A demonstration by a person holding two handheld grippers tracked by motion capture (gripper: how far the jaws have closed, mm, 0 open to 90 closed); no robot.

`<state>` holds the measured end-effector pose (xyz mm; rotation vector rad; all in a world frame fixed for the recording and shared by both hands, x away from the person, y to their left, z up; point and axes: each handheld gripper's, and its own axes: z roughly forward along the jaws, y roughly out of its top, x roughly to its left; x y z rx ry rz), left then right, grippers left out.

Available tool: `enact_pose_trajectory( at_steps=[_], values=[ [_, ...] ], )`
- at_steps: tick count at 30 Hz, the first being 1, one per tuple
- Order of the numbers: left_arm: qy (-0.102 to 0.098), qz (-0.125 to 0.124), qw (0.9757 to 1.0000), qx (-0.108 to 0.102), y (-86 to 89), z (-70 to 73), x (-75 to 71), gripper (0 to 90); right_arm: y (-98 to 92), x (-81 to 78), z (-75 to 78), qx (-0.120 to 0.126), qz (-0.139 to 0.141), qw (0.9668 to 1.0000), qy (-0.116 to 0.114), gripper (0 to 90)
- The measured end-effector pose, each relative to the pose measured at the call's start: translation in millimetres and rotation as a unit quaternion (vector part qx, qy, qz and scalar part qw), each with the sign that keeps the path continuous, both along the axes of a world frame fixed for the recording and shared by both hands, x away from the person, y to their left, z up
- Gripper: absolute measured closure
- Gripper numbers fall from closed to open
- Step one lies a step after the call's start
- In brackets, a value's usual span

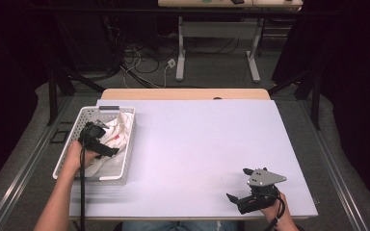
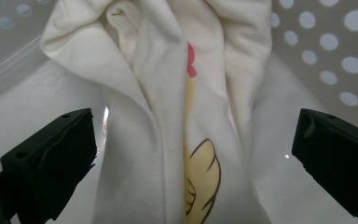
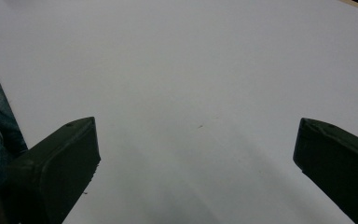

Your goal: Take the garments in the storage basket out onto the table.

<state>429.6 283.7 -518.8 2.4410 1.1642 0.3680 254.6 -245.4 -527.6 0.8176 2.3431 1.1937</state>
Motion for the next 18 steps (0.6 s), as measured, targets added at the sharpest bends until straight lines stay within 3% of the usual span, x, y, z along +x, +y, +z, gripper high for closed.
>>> enact_pose_trajectory(
  at_steps=[10,15,18],
  values=[
    [0.036,0.002,0.9986,0.039,-5.0,-8.9,1.4,0.0,0.3,0.2,-0.5,-0.001,0.002,1.0,0.001,0.0],
    [0.046,0.002,0.9971,0.061,-8.4,-12.7,0.9,13.1,0.5,0.4,-0.7,-0.004,0.003,1.0,0.003,0.0],
    [0.04,0.005,0.9972,0.063,-7.9,-12.7,1.1,20.4,0.6,0.0,-0.6,-0.004,0.004,1.0,0.002,0.0]
  ],
)
